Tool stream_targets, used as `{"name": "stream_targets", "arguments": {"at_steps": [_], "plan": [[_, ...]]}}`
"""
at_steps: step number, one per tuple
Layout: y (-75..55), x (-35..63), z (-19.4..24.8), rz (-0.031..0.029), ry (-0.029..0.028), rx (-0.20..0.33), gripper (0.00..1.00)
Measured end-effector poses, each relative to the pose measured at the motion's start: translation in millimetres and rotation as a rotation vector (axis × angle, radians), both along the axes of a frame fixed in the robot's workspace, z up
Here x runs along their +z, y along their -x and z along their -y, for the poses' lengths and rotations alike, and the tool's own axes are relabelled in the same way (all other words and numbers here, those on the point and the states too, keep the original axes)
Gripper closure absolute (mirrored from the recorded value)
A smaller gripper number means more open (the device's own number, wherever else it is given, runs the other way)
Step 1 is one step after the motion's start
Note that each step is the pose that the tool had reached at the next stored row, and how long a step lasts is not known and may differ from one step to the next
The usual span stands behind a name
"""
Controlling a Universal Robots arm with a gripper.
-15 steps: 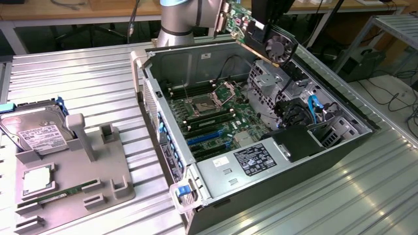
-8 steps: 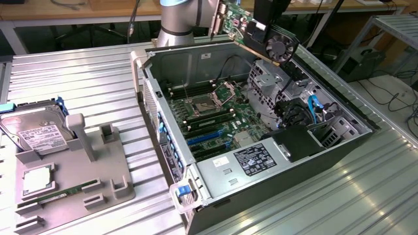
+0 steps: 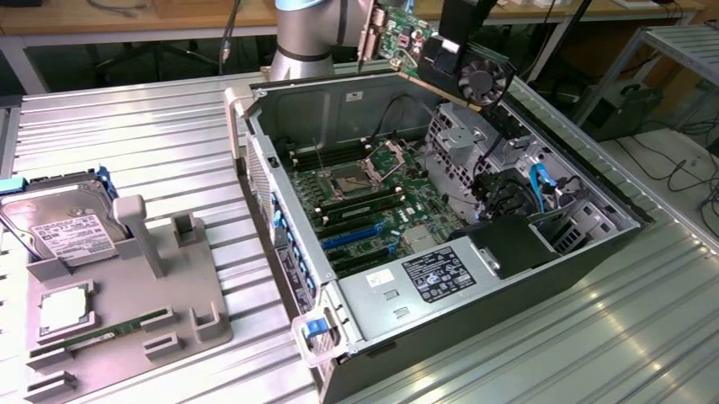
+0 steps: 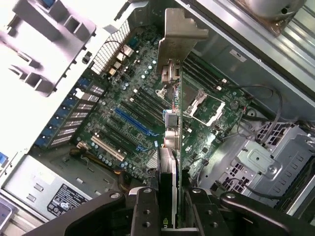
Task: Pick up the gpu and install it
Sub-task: 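Insert the gpu into the slot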
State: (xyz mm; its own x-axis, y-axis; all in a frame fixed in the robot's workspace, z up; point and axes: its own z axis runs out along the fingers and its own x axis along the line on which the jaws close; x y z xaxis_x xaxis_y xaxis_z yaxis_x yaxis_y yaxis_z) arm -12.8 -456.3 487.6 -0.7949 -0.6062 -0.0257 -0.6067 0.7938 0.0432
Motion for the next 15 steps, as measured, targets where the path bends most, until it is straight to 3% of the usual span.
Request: {"name": "stream_targets", "arguments": {"at_steps": [15], "plan": [[0.0,0.0,0.0,0.0,0.0,0.173,0.73]]}}
